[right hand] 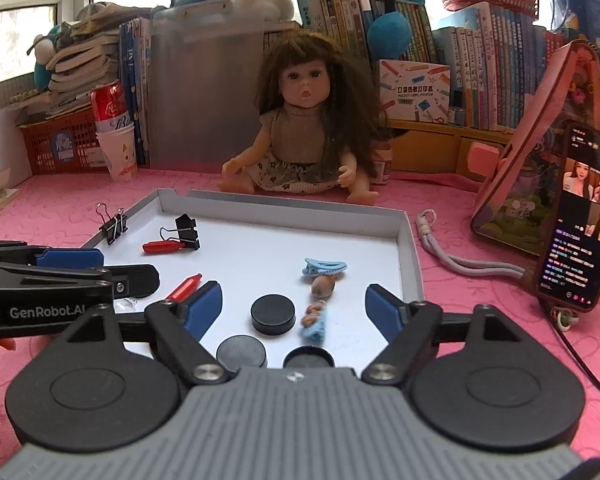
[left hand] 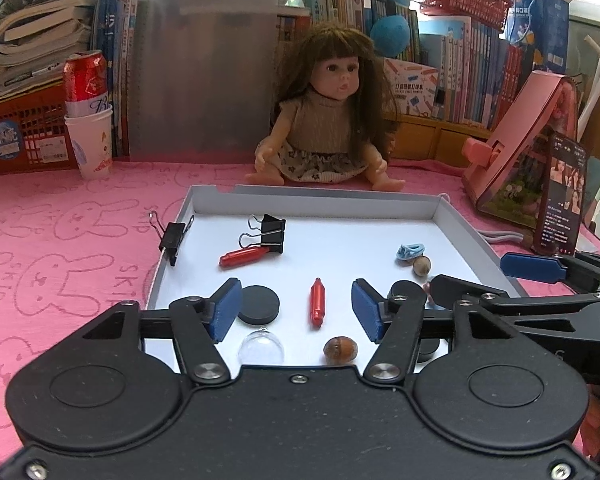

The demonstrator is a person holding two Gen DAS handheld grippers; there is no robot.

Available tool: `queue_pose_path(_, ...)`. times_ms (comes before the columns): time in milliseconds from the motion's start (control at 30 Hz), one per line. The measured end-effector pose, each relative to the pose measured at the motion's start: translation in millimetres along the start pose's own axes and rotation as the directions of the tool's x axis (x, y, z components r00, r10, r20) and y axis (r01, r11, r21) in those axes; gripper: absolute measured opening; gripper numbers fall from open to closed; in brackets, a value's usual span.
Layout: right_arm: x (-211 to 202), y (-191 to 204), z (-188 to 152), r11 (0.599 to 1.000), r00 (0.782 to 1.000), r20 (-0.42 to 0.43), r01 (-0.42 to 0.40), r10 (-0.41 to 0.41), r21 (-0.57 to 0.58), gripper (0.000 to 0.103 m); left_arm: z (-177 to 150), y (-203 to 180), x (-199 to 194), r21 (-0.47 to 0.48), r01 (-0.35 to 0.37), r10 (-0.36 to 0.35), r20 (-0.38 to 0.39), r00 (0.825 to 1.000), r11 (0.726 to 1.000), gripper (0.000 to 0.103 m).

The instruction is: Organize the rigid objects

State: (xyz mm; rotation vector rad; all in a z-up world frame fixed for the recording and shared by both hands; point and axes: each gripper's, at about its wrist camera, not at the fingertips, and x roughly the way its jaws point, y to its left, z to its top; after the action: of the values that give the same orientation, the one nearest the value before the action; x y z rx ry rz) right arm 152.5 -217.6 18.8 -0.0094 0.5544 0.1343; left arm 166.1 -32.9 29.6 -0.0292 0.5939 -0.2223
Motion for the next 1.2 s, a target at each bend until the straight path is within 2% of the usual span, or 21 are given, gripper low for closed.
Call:
queue_pose_path(300, -13.8, -2.1, -4.5, 1.0, 1.0, 0.024, 0.012, -0.013, 0.025, 0.093, -4.1, 3.5, -15.7, -0.007, -0.006, 0.006, 0.022, 1.0, 1.0, 0.072)
queue_pose_path(500, -19.8, -2.8, -9.4, 0.998, 0.999, 0.019, 0.033, -0.034, 0.044, 0.094, -9.7, 5.4, -29.1, -0.01, 0.022, -0.022, 0.039, 0.999, 1.0, 0.081)
queue_pose_path(900, -37.5, 2.4, -25.6, 0.998, 0.998, 0.031, 0.053, -0.055, 0.039, 0.099, -29.2, 2.8, -54.2, 0.026, 0.031, -0.032, 0.056, 0.998, 0.999, 0.082)
queue_pose_path(1200, -46.0, 8.0, -43.2, 0.997, 0.997, 0.017, 0.075, -0.076, 0.028, 0.103, -48.4, 5.0, -61.3, 0.035, 0.023, -0.024, 0.031, 0.999, 0.999, 0.083)
